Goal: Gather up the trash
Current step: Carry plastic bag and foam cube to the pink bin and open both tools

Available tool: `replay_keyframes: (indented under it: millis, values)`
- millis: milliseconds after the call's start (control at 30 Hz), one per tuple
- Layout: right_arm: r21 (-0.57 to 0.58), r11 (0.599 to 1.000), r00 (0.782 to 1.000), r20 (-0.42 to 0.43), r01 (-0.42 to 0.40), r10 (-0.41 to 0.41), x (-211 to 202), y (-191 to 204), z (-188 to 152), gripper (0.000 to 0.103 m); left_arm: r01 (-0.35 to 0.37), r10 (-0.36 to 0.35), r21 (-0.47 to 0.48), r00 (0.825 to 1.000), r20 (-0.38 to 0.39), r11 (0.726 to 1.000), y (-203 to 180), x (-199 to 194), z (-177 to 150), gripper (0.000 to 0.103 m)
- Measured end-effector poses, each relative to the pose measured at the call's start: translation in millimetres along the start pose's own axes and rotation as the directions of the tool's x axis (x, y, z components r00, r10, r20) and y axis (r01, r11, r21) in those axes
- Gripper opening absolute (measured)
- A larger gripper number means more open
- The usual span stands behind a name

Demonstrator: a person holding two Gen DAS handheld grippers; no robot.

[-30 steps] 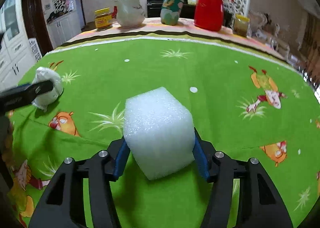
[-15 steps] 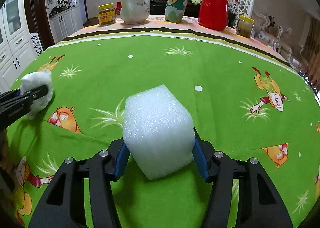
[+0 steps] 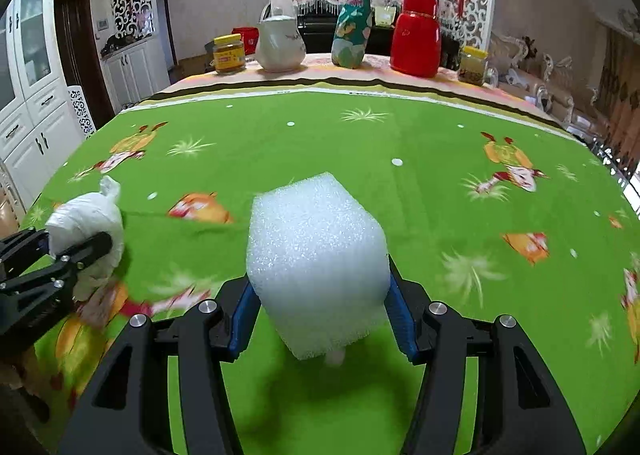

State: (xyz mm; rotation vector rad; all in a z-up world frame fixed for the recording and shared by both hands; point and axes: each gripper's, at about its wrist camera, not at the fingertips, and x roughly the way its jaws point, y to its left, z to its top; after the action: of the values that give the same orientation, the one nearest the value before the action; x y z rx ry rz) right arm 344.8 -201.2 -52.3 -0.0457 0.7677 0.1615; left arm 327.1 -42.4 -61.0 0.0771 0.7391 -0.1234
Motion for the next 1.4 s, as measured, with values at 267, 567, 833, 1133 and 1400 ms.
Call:
replay_keyframes:
  millis: [267, 567, 833, 1133, 1400]
  values:
    - [0.033, 0.999, 0.999, 0.037, -0.011, 0.010, -43.7, 14.0, -30.7, 0.055, 0.030, -0.031, 0.005, 0.997, 0.064, 1.000, -13.8, -47.8, -27.4, 0.035]
    - [0.057, 0.998, 0.998, 0.069, -0.020, 0.016, -69.5, 21.5, -56.0, 0.055, 0.045, -0.045, -0.002, 0.994, 0.096, 0.999, -16.1, -75.0, -41.0, 0.035]
    - [0.081, 0.996, 0.996, 0.092, -0.025, 0.018, -92.0, 24.7, -68.6, 0.055, 0.061, -0.059, -0.018, 0.991, 0.117, 0.998, -9.0, -91.4, -50.3, 0.035]
    - [0.091, 0.996, 0.992, 0.127, -0.025, 0.013, -139.0, 22.2, -96.3, 0.055, 0.099, -0.102, 0.025, 0.985, 0.143, 0.995, -16.5, -114.9, -63.1, 0.036]
    - [0.138, 0.990, 0.984, 0.175, -0.004, -0.021, -188.3, 0.2, -134.4, 0.055, 0.183, -0.194, 0.088, 0.972, 0.136, 0.979, -49.4, -130.3, -73.7, 0.036]
